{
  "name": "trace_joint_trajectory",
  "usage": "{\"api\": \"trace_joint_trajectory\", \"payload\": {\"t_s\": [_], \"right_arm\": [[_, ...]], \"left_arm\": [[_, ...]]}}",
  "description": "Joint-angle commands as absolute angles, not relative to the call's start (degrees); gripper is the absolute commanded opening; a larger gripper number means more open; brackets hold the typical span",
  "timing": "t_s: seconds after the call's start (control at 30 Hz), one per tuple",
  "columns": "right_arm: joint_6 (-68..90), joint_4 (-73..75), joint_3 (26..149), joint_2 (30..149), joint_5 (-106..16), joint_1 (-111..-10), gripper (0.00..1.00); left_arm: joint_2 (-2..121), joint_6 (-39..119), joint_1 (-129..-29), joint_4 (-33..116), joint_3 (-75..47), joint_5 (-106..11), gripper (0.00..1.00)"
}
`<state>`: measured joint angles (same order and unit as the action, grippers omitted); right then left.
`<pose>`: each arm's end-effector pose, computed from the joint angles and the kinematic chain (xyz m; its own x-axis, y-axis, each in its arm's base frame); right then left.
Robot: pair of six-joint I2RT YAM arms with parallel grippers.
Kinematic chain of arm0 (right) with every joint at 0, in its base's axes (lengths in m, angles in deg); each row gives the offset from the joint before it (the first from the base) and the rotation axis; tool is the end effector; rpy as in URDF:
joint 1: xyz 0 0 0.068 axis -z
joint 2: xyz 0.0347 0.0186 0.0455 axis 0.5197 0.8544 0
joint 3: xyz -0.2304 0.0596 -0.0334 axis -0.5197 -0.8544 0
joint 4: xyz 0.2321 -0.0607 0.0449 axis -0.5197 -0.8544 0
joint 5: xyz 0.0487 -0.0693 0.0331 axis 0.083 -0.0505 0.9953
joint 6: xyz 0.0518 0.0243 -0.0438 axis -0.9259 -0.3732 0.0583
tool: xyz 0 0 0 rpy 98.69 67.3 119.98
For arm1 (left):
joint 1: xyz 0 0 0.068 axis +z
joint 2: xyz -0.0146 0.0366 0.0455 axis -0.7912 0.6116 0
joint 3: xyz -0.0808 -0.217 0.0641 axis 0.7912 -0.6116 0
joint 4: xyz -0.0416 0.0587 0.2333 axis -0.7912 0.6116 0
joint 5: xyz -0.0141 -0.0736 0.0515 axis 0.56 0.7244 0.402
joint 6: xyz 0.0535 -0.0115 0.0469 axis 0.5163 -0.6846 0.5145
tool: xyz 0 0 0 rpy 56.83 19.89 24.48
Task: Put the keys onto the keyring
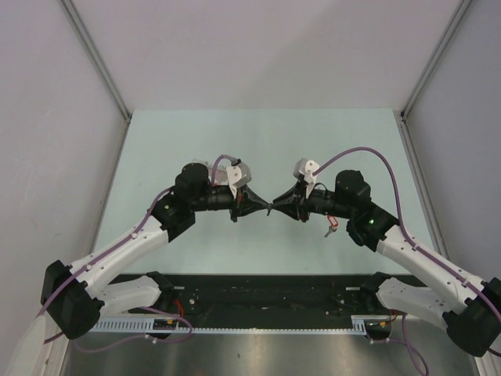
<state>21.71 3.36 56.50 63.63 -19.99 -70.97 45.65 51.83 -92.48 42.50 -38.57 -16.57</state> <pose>0.1677 0.1813 0.2986 -0.0633 -0.1229 -0.9904 -0.9558 0.2929 0.0248 0.1763 -0.1982 0.2920 -0.1637 0.1470 -0.9755 0.9721 0.1927 -0.1341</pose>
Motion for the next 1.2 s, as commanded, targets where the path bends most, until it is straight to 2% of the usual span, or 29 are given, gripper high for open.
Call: {"api": "trace_joint_trajectory", "payload": {"t_s": [0.0,0.3,0.4,0.53,0.63,0.67,0.77,0.97,1.07,1.17], "right_arm": [[22.6,5.7,59.1,63.9,-18.9,-71.4,0.21],[22.6,5.9,59.1,64.4,-18.2,-71.5,0.11],[22.6,5.9,59.1,64.4,-17.9,-71.5,0.0],[22.6,4.5,59.1,63.9,-18.9,-71.5,0.0],[22.4,2.0,59.1,63.1,-21.7,-71.5,0.0],[22.4,0.0,59.1,62.5,-23.6,-71.6,0.0],[21.4,-4.7,59.1,61.4,-28.1,-71.4,0.0],[16.9,-16.2,59.1,60.3,-40.4,-71.3,0.0],[13.4,-21.7,59.2,62.0,-44.9,-70.3,0.0],[9.8,-27.0,60.2,66.3,-47.7,-67.7,0.0]], "left_arm": [[44.8,52.3,-93.0,40.3,-36.5,-14.6,0.0],[44.7,51.7,-93.0,38.8,-37.1,-14.1,0.0],[44.8,51.7,-93.0,38.3,-37.2,-14.1,0.0],[44.8,51.7,-93.0,38.1,-37.4,-15.2,0.02],[43.6,51.8,-93.0,38.2,-38.2,-19.1,0.33],[43.1,51.7,-93.0,38.5,-38.4,-20.4,0.47],[40.3,51.8,-93.0,40.9,-38.6,-25.6,0.68],[32.4,53.4,-93.0,49.9,-39.0,-42.3,0.94],[28.0,54.1,-93.0,54.1,-39.9,-53.2,1.0],[25.0,54.3,-93.0,57.0,-41.4,-64.8,1.0]]}}
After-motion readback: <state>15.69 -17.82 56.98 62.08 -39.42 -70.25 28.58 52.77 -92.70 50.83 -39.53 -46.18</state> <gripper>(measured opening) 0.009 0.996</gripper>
